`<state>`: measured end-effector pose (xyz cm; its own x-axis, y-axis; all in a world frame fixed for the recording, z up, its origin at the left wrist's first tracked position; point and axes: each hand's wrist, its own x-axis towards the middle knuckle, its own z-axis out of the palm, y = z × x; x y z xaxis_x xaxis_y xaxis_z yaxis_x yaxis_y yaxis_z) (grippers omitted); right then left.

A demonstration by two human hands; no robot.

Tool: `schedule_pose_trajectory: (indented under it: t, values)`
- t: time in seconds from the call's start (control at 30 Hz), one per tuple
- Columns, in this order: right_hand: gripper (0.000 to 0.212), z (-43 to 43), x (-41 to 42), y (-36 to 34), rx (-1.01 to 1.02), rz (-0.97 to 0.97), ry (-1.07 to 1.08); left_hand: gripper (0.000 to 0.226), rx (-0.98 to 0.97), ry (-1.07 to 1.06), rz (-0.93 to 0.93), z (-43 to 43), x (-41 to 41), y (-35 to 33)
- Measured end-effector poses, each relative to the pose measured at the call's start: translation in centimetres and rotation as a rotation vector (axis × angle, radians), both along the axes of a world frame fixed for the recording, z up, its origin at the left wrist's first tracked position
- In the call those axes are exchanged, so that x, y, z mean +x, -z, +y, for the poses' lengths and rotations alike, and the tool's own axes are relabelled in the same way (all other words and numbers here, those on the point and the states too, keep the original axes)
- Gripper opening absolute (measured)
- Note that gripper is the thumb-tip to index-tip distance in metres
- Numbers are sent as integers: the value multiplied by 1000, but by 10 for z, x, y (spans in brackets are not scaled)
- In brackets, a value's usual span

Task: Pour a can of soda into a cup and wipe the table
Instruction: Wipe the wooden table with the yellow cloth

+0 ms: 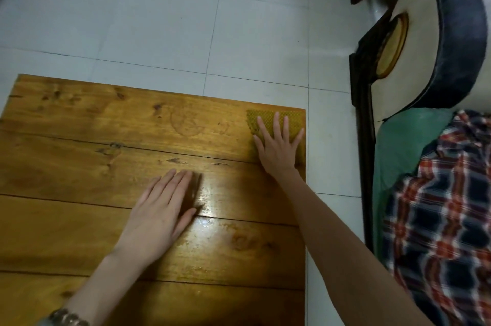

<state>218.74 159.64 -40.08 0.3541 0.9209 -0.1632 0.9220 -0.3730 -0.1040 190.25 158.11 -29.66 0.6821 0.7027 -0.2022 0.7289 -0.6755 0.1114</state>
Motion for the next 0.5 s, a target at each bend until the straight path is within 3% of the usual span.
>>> schedule_pose_trajectory:
  t: [0.2,0.5]
  values:
    - [57,3,-5,-2,32,94,35,63,9,21,21,-5,-14,-16]
    - [51,-56,-45,-40,164,358,-102,63,91,-38,31,-28,-55,-47]
